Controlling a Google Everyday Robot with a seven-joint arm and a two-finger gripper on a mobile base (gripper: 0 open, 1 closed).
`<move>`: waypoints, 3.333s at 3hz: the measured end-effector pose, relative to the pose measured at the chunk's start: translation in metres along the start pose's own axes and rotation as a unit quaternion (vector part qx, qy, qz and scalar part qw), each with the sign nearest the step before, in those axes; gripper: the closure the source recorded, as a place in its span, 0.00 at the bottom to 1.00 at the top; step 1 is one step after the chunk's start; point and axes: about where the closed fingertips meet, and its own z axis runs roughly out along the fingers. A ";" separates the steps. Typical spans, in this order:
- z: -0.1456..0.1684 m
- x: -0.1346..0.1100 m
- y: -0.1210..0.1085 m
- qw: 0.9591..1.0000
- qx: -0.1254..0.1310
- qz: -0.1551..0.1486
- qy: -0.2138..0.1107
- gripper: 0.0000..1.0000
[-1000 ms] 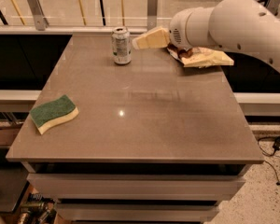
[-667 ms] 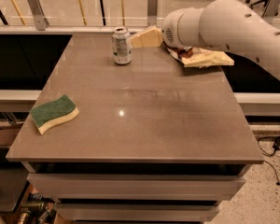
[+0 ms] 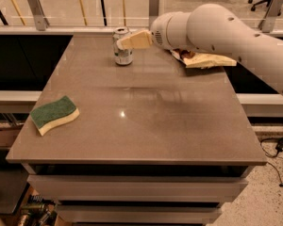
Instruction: Move 7up can near sponge
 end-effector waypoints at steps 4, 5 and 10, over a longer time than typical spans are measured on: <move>0.061 0.016 0.023 0.997 -0.052 0.057 -0.008 0.00; 0.074 0.019 0.023 0.997 -0.050 0.058 0.003 0.00; 0.100 0.022 0.024 0.996 -0.065 0.060 0.011 0.78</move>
Offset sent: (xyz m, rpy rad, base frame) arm 0.0206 0.0367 -0.0343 0.1607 0.0776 0.0947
